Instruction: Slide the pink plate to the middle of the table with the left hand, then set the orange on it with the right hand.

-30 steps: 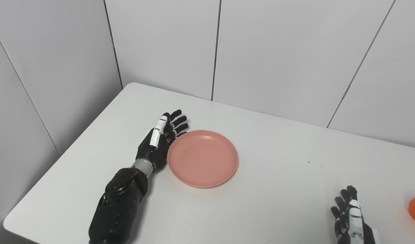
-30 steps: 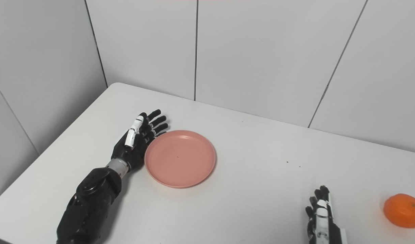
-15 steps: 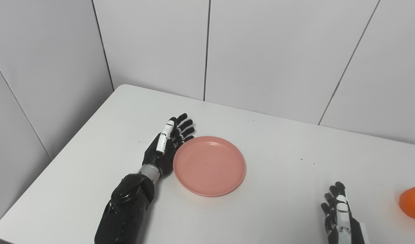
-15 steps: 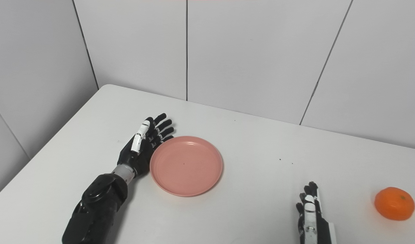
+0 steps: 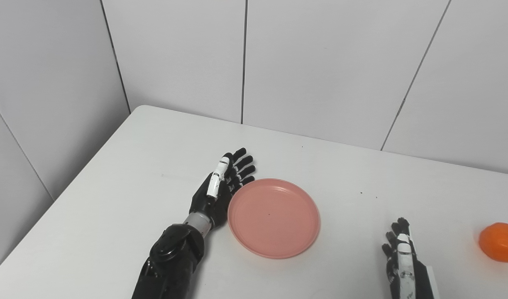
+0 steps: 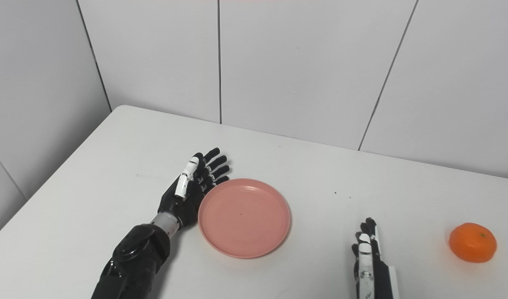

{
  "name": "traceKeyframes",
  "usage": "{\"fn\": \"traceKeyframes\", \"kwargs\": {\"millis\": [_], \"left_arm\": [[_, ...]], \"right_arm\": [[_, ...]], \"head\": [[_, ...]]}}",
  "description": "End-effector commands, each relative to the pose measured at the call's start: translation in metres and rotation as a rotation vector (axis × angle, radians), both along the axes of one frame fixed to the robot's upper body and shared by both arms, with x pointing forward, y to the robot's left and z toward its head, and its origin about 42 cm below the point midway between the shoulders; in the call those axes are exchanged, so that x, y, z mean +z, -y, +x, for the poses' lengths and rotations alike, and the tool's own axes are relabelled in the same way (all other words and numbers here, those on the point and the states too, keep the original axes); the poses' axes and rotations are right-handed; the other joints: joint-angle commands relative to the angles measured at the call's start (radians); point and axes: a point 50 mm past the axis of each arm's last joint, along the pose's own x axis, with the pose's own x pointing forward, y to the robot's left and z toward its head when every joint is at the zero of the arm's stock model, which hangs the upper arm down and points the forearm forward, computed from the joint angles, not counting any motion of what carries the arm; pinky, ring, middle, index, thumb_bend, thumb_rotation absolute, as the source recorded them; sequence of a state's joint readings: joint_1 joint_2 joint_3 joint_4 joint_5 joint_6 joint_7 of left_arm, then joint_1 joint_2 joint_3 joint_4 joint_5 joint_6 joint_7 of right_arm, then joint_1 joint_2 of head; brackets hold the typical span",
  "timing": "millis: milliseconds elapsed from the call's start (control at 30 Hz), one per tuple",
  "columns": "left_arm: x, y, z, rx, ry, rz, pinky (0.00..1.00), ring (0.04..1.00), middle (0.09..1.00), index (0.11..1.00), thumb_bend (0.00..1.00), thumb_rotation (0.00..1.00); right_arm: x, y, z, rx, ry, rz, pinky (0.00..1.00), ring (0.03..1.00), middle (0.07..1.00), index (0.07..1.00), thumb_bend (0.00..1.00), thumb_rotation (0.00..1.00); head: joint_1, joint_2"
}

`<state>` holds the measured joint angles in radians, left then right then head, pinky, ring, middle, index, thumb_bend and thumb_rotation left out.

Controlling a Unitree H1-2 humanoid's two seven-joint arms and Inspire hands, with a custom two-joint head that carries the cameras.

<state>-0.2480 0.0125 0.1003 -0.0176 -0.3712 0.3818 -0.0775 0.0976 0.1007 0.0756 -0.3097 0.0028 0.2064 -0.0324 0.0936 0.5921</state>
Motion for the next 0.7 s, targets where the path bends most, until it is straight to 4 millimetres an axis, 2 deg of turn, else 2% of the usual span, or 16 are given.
{"fn": "traceKeyframes", "kwargs": {"millis": [0, 367, 667], "left_arm": [[0.001, 0.01, -0.005, -0.003, -0.015, 0.002, 0.91, 0.915, 0.92, 0.908, 0.34, 1.0], [0.003, 0.042, -0.024, -0.032, 0.0, -0.008, 0.91, 0.918, 0.925, 0.911, 0.35, 1.0], [-0.005, 0.049, -0.038, -0.069, 0.012, 0.007, 0.92, 0.925, 0.936, 0.925, 0.37, 1.0]], "right_arm": [[0.015, -0.004, 0.003, -0.005, 0.067, 0.003, 1.0, 1.0, 1.0, 1.0, 0.22, 1.0], [0.019, -0.011, 0.003, -0.013, 0.072, 0.004, 1.0, 0.998, 1.0, 1.0, 0.23, 1.0], [0.021, -0.017, 0.003, -0.015, 0.074, 0.007, 1.0, 0.997, 1.0, 1.0, 0.25, 1.0]], "head": [[-0.006, 0.003], [-0.052, 0.029], [-0.112, 0.045]]}}
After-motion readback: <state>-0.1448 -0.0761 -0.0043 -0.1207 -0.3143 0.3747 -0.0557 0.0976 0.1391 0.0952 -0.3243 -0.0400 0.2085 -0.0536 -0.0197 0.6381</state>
